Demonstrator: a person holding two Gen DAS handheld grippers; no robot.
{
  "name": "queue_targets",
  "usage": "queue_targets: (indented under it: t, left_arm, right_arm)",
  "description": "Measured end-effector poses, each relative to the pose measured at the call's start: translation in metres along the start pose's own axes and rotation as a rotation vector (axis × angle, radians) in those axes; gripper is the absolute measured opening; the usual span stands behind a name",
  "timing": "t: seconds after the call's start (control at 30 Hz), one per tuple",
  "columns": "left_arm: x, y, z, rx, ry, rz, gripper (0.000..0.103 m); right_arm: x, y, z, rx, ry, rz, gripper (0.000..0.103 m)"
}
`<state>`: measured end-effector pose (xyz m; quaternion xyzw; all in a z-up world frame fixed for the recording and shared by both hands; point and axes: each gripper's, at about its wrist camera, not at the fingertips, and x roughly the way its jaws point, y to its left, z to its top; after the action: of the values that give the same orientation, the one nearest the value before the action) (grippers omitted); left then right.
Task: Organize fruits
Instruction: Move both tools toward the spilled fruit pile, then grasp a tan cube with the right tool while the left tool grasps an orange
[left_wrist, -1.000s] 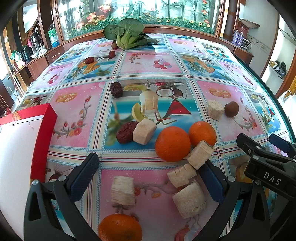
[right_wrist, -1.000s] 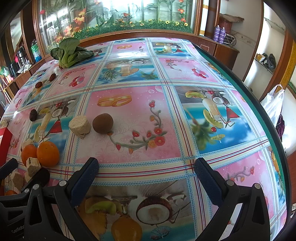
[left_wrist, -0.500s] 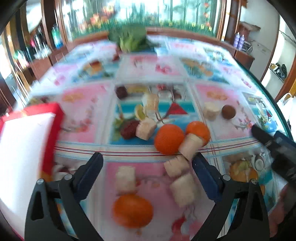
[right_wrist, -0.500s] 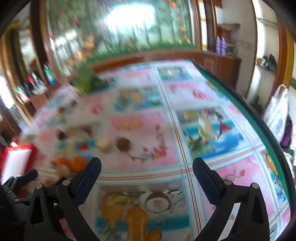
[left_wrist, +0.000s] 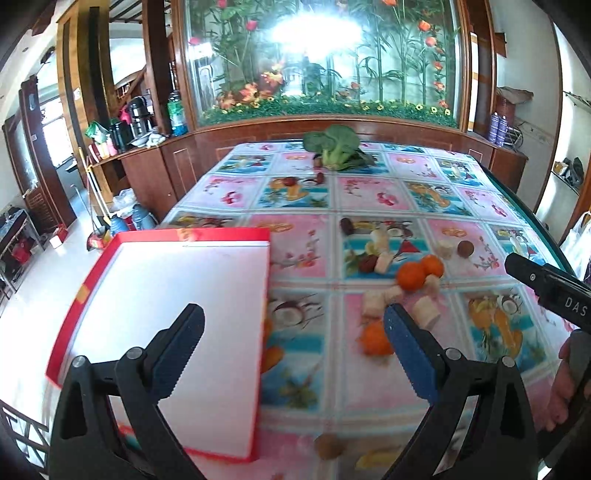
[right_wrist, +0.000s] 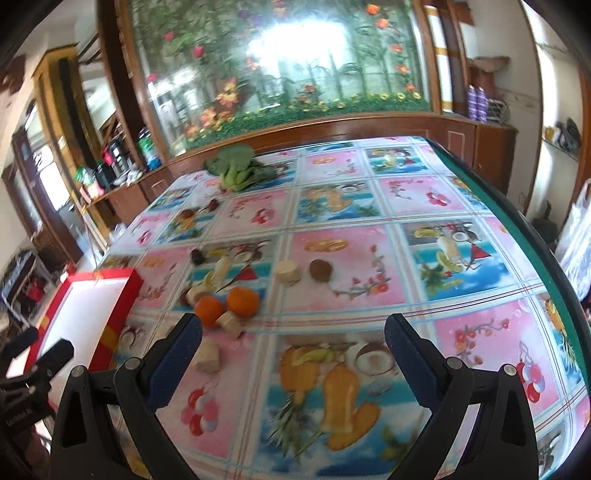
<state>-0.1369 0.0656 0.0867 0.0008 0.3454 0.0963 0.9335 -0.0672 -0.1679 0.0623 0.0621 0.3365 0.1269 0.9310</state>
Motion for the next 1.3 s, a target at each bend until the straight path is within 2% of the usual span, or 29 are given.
queue_targets:
  t: [0.17,0.57,0.87,1.03,1.1,1.27,1.3]
  left_arm:
    - [-0.012,0.016,-0.012,-0.017,-0.006,0.019,0.098]
    - [-0.021,0.024,-0.025,-0.014,0.0,-0.004,0.098]
    - [-0.003,0.007,-0.033,0.042,0.06,-0.046,0.098]
    - [0.013,-0.003,-0.029,0.077,0.08,-0.041,0.098]
    - [0.02,-0.007,-0.025,0.087,0.091,-0.045,0.098]
    - [0.036,-0.019,-0.02,0.133,0.127,-0.045,0.098]
    - [0.039,-0.021,-0.02,0.139,0.137,-0.054,0.098]
  right_arm:
    - [-0.008,0.02,-0.006,-0.051,-0.016,0.016,0.099]
    - [-0.012,0.046,-0.016,-0.116,-0.01,0.026,0.099]
    - [0.014,0.059,-0.023,-0.165,0.066,0.026,0.098]
    - [0.039,0.066,-0.02,-0.194,0.136,0.035,0.079]
    - [0.051,0.065,-0.02,-0.191,0.175,0.038,0.068]
    - [0.074,0.059,-0.023,-0.16,0.263,0.064,0.057]
    - [0.075,0.059,-0.024,-0.164,0.258,0.067,0.055]
